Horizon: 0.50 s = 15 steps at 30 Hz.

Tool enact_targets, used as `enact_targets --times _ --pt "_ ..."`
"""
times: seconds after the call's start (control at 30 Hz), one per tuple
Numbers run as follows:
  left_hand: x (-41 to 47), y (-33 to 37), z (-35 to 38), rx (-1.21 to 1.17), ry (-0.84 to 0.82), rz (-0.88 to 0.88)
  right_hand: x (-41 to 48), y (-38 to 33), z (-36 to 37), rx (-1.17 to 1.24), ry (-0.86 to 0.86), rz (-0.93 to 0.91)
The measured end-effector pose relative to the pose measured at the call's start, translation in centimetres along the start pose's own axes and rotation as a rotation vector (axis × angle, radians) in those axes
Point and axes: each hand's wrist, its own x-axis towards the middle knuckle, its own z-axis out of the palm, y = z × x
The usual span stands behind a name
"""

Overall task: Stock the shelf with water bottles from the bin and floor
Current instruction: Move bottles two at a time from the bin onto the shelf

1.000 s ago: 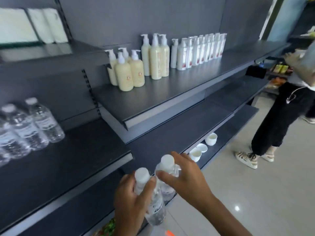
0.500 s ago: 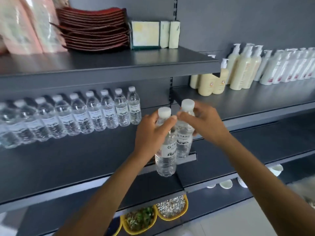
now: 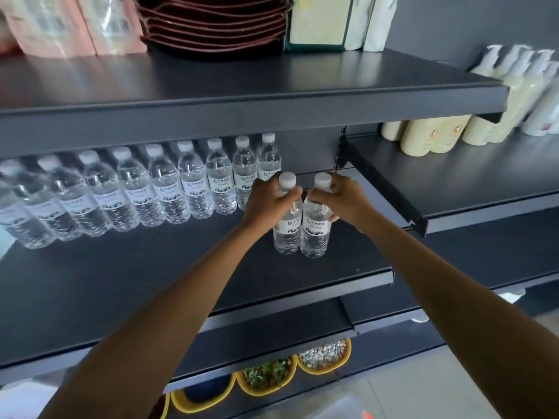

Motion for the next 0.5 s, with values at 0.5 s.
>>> enact_targets --times 0.5 --pt "-6.0 -10.0 4.8 -0.145 -0.081 -0.184 -2.1 5.5 3.6 0.2 0.22 -0.042"
